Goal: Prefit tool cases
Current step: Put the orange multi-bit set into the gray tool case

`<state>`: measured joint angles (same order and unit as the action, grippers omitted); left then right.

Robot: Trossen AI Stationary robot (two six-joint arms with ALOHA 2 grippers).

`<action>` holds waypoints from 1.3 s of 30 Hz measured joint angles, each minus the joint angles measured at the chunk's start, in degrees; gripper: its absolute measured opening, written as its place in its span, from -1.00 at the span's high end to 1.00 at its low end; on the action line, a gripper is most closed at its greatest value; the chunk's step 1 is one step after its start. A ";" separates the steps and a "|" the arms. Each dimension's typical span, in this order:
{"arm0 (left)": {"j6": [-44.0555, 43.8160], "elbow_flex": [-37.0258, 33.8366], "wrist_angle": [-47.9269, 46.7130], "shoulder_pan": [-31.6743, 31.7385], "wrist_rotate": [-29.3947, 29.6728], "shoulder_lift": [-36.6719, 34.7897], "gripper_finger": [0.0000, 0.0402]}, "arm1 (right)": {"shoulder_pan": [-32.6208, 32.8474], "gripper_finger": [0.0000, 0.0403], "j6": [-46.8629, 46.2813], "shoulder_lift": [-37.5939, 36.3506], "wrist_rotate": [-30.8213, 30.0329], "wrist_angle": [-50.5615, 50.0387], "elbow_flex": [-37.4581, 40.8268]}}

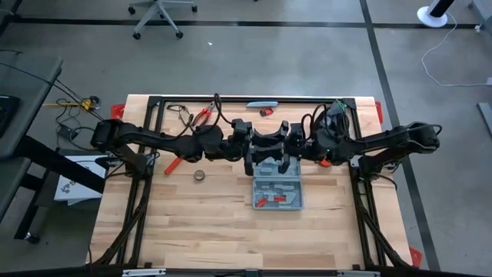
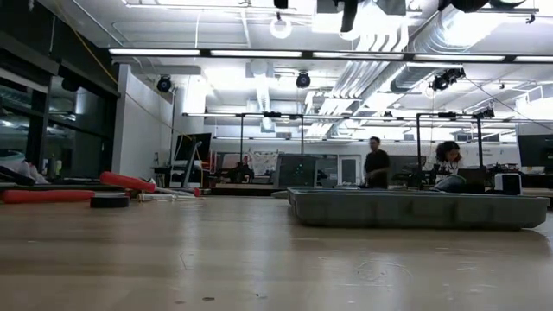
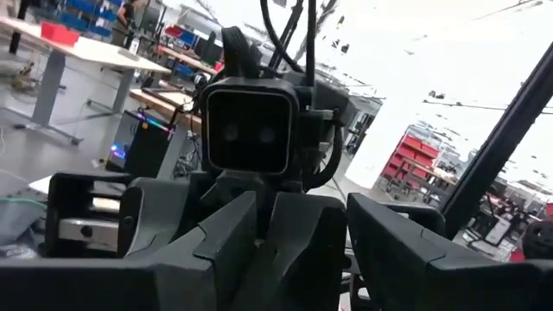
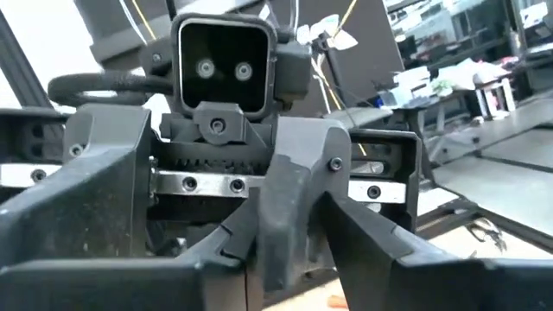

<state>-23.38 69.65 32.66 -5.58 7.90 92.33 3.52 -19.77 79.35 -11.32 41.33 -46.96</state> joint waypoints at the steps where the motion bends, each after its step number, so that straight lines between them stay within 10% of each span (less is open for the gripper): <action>1: 0.51 0.05 0.46 -0.02 -0.02 0.00 0.14 | 0.01 0.46 -1.11 0.00 0.05 0.76 0.00; 30: 3.41 0.15 6.61 0.04 2.94 0.17 0.14 | -2.43 0.46 -20.32 0.04 4.04 6.91 -0.04; 39: 4.23 0.15 8.61 -0.53 1.84 0.13 0.14 | -1.50 0.46 -8.17 -0.04 5.90 6.44 -0.45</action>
<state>-19.15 69.80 41.26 -6.12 9.74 92.47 2.02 -27.93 79.31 -5.42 47.77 -47.41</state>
